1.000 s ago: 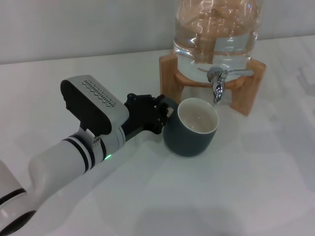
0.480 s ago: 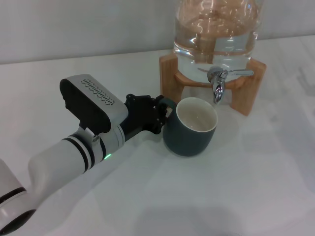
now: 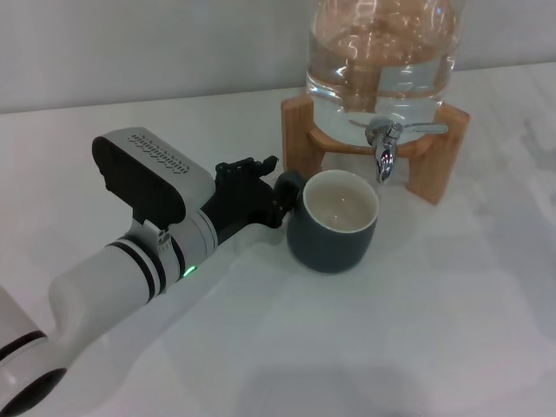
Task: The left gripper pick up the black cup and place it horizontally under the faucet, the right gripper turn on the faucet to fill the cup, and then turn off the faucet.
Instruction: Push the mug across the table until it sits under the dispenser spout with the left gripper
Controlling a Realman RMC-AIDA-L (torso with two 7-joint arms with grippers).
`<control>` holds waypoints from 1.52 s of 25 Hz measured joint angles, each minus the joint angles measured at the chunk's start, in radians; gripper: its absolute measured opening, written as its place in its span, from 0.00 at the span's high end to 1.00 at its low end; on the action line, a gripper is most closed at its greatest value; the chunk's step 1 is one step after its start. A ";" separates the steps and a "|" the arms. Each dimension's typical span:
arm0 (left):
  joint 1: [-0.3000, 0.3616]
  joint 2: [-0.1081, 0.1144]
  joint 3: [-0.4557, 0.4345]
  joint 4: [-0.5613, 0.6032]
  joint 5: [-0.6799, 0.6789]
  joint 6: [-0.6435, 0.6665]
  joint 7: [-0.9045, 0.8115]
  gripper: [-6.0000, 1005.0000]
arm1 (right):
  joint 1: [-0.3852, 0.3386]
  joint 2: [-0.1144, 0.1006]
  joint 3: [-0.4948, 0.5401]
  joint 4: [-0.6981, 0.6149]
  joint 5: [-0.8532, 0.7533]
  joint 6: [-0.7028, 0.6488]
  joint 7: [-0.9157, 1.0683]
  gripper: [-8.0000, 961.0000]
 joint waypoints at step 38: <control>-0.021 0.000 -0.001 -0.003 -0.035 -0.013 -0.004 0.32 | -0.003 -0.003 0.000 0.010 0.000 0.036 0.000 0.16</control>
